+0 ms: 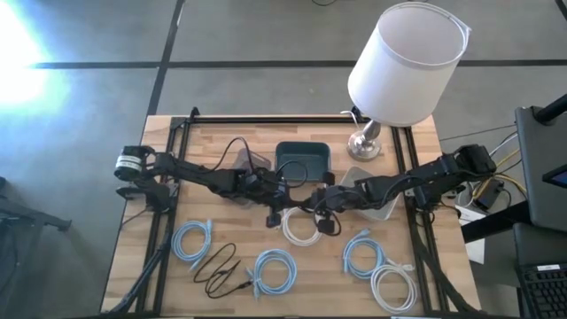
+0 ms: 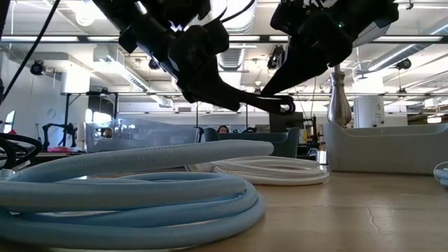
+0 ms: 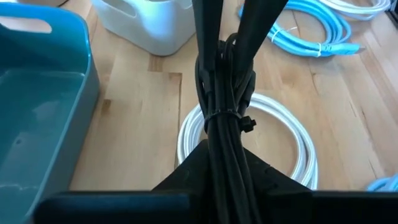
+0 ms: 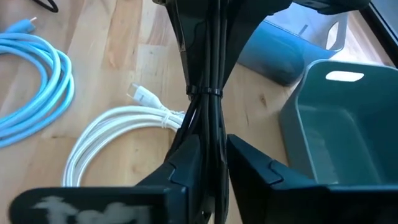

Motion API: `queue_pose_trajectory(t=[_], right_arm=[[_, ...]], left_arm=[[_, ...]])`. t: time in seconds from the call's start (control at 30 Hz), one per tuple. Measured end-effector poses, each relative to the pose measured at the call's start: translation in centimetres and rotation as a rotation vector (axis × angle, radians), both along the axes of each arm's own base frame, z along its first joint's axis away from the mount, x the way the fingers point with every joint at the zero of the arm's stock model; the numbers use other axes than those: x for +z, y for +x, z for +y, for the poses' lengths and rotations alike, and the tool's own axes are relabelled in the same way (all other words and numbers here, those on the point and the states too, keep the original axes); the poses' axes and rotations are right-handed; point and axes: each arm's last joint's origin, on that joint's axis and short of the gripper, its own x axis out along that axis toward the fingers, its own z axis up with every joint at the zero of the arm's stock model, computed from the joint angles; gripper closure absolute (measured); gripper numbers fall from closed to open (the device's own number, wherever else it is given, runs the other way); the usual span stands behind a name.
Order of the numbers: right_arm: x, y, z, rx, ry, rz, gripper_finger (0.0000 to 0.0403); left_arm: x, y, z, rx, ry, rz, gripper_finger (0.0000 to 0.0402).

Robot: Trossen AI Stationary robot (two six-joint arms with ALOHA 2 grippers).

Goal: Sort HDMI cables
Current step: Put the right black HDMI cable into the black bin

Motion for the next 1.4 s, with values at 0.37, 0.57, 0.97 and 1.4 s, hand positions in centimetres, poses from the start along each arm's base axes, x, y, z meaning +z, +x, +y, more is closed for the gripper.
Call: queue_pose_trajectory(t=[0.37, 0.57, 0.97, 1.4], right_arm=[[3.4, 1.0, 0.0, 0.044, -0.133, 0.011, 0.0280], [5.8, 1.0, -0.5, -0.094, -0.259, 0.076, 0.0281], [7.1, 0.4, -1.2, -0.283, -0.348, 0.123, 0.0305], [4.8, -0.3, -1.3, -0.291, -0.345, 0.181, 0.0305]], left_arm=[[1.4, -1.1, 0.2, 0.040, 0.015, 0.013, 0.0358], [3.5, -3.5, 0.6, 0.173, 0.080, 0.059, 0.0354], [6.7, -11.2, 1.5, 0.642, 0.177, 0.232, 0.0354], [0.0, -12.8, 1.4, 0.785, -0.007, 0.277, 0.0351]])
